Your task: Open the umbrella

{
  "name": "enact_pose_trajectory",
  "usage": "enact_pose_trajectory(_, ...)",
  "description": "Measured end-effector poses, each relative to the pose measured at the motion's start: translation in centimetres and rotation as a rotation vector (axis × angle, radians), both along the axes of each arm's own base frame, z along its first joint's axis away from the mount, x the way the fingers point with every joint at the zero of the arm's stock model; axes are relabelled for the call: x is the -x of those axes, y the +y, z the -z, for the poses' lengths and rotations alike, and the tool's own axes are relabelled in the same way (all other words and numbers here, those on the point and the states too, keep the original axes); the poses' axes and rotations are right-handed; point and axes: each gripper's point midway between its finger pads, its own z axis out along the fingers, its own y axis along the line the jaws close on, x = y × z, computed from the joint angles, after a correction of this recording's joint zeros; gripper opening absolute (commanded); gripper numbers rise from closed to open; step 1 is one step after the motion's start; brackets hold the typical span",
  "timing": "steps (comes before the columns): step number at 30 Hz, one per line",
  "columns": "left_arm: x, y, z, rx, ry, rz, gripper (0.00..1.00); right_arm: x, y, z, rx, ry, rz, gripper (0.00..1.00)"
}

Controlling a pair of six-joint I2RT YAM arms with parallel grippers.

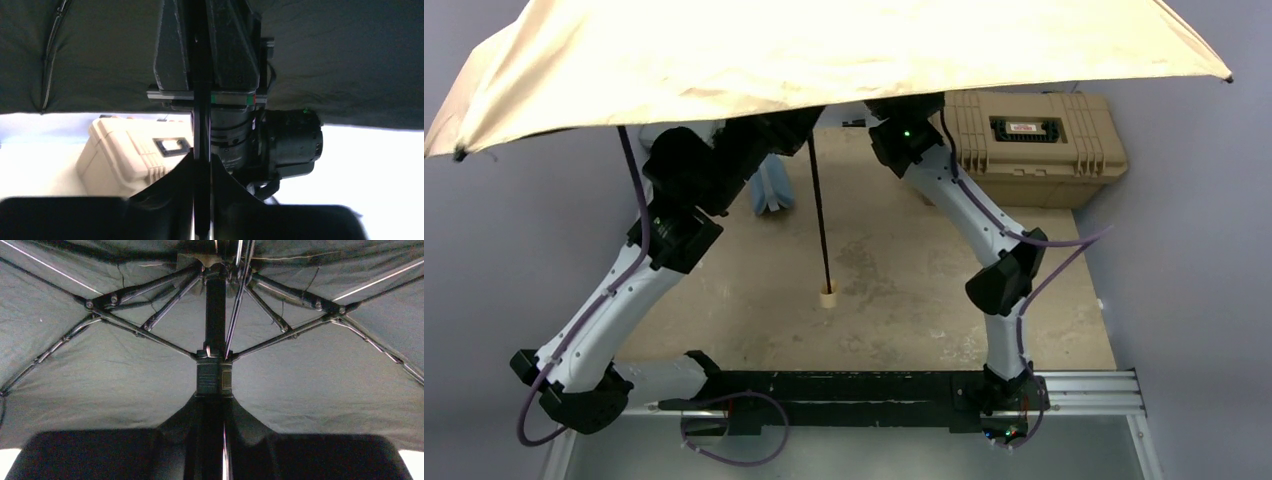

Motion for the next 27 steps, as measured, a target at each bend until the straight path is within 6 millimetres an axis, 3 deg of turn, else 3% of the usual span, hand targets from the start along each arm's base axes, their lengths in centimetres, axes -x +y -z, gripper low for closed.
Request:
enact_pose_trajectory(2,0.1,-1.2,0.4,-0.053,0.020,0.038,0.50,-0.4,-1.4,0.1,-0.005,0.007,0.037,0.00)
enact_pose_trajectory(3,1.1,-2.4,1.8,-0.111,0.055,0.107,0.59,-1.1,-2.7,-0.2,-0.031,0.019,0.084,0.00)
enact_pose_trajectory(6,4.0,-6.1,8.1,-0.288,0.201,0.302,0.78,-3.0,-6.5,-0.7,-0.081,0.031,0.208,0.00)
enact_pose_trajectory(8,4.1,-6.8,11.3,-0.362,0.285,0.341,0.97,-3.9,-8.8,-0.9,-0.101,0.028,0.277,0.00)
enact_pose_trajectory(10,3.7,-6.8,13.5,-0.412,0.356,0.347,1.00,-4.0,-10.1,-1.1,-0.109,0.016,0.320,0.00)
enact_pose_trajectory(12,3.7,-6.6,14.4,-0.434,0.392,0.345,1.00,-3.4,-10.3,-1.2,-0.104,-0.001,0.328,0.00)
enact_pose_trajectory(19,4.6,-5.1,12.7,-0.427,0.368,0.326,1.00,-1.5,-8.8,-0.9,-0.033,-0.081,0.315,0.00)
enact_pose_trajectory(27,5.8,-0.7,8.9,-0.384,0.267,0.192,1.00,-3.2,-8.1,1.4,0.121,-0.127,0.393,0.00)
